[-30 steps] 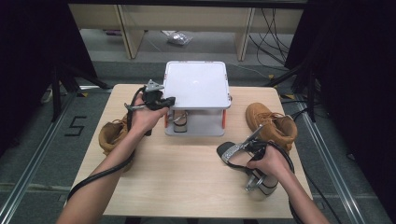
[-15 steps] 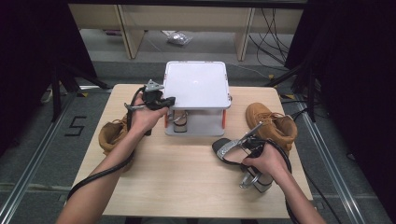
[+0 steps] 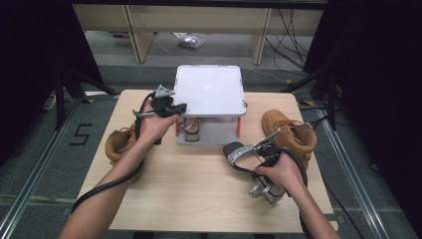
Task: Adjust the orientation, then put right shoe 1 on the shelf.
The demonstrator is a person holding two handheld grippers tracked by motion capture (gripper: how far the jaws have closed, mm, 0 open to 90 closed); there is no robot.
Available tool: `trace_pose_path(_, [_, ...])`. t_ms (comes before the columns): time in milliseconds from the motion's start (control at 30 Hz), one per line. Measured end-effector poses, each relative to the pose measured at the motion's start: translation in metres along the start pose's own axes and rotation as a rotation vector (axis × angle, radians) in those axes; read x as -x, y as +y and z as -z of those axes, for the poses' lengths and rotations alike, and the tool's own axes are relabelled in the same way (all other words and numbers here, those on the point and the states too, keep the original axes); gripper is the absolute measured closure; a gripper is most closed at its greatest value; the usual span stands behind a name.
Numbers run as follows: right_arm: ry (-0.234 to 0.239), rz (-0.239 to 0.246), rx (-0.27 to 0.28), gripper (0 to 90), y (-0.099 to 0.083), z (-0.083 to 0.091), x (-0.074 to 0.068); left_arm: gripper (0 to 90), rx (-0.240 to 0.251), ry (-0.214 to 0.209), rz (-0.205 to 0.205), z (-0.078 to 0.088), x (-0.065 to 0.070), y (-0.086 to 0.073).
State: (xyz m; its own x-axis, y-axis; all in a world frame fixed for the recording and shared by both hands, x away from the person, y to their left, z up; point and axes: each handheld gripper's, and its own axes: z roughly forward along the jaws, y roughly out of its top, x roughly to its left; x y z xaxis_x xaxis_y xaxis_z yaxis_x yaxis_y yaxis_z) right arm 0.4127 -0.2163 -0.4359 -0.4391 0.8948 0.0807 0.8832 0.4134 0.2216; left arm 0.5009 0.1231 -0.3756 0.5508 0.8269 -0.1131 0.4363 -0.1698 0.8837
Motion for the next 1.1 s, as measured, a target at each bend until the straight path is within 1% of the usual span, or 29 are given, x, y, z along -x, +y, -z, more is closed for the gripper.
trace_pose_path(67, [0.001,0.001,0.015,44.1,0.001,0.001,-0.002,89.8,-0.006,-0.001,-0.002,0.000,-0.001,0.000])
trace_pose_path(100, [-0.001,-0.003,0.013,44.1,0.002,0.002,-0.003,89.7,-0.018,0.001,-0.009,0.001,-0.001,0.001])
trace_pose_path(167, [0.009,-0.013,0.037,44.1,0.005,0.003,-0.007,89.7,-0.016,0.000,-0.006,0.001,-0.001,0.001])
trace_pose_path(200, [0.008,-0.014,0.035,44.1,0.006,0.003,-0.008,89.8,-0.006,0.001,0.004,0.000,0.000,0.000])
trace_pose_path(233, [0.018,-0.027,0.046,44.2,0.007,0.003,-0.010,89.7,0.001,-0.001,0.009,0.000,0.000,0.000])
trace_pose_path(267, [0.017,-0.018,0.051,44.1,0.010,0.003,-0.011,89.7,-0.004,0.001,0.008,0.000,0.000,0.000])
trace_pose_path(300, [0.018,-0.031,0.051,44.1,0.011,0.003,-0.013,89.7,-0.004,0.003,0.009,0.000,0.000,0.000])
trace_pose_path(333, [0.017,-0.027,0.057,44.1,0.014,0.002,-0.015,89.8,-0.006,0.003,0.008,0.000,0.000,0.000])
trace_pose_path(400, [0.023,-0.037,0.073,44.1,0.019,0.001,-0.019,89.8,-0.014,0.004,-0.001,0.001,-0.001,0.001])
trace_pose_path(433, [0.023,-0.036,0.077,44.1,0.020,0.001,-0.020,89.7,-0.006,0.003,0.008,0.000,0.000,0.000])
trace_pose_path(467, [0.018,-0.046,0.081,44.1,0.023,0.001,-0.022,89.8,-0.001,0.002,0.006,0.000,0.000,0.000])
trace_pose_path(500, [0.025,-0.057,0.088,44.1,0.025,0.001,-0.023,89.8,-0.001,0.001,0.006,0.000,0.000,0.000])
trace_pose_path(567, [0.017,-0.064,0.095,44.1,0.028,-0.001,-0.027,89.8,-0.005,0.000,0.004,0.000,-0.001,0.000])
trace_pose_path(667, [0.027,-0.087,0.113,44.1,0.034,-0.004,-0.031,89.7,-0.007,-0.001,-0.002,0.000,0.000,0.001])
trace_pose_path(700, [0.026,-0.108,0.113,44.1,0.036,-0.005,-0.034,89.8,-0.003,-0.003,-0.005,0.000,0.000,0.000])
trace_pose_path(733, [0.020,-0.114,0.126,44.1,0.038,-0.006,-0.035,89.8,-0.004,-0.004,-0.008,0.000,0.000,0.000])
trace_pose_path(767, [0.025,-0.129,0.125,44.1,0.041,-0.007,-0.037,89.8,-0.002,-0.006,-0.004,0.000,-0.001,0.000])
trace_pose_path(800, [0.030,-0.146,0.136,44.1,0.045,-0.009,-0.039,89.8,-0.006,-0.007,-0.007,0.000,-0.001,0.000])
trace_pose_path(833, [0.024,-0.153,0.141,44.1,0.047,-0.010,-0.040,89.8,-0.006,-0.008,-0.007,0.000,-0.002,0.000])
trace_pose_path(867, [0.038,-0.165,0.144,44.1,0.049,-0.010,-0.043,89.8,-0.006,-0.009,-0.005,0.000,-0.002,0.000])
trace_pose_path(900, [0.025,-0.181,0.145,44.1,0.053,-0.011,-0.045,89.8,-0.004,-0.010,-0.005,0.000,-0.002,0.000])
trace_pose_path(933, [0.026,-0.191,0.149,44.1,0.055,-0.012,-0.047,89.8,-0.008,-0.006,-0.006,0.000,-0.001,0.000])
trace_pose_path(1000, [0.012,-0.196,0.155,44.1,0.061,-0.015,-0.049,89.8,0.000,-0.007,0.001,0.000,-0.001,-0.001])
trace_pose_path(1033, [0.015,-0.216,0.153,44.1,0.065,-0.017,-0.050,89.8,0.002,-0.007,0.002,0.000,-0.001,-0.001])
trace_pose_path(1067, [0.015,-0.224,0.153,44.1,0.068,-0.018,-0.052,89.8,0.003,-0.008,0.003,0.000,-0.002,-0.001])
trace_pose_path(1100, [0.007,-0.213,0.158,44.1,0.069,-0.019,-0.051,89.8,0.001,-0.008,0.005,0.001,-0.002,-0.001])
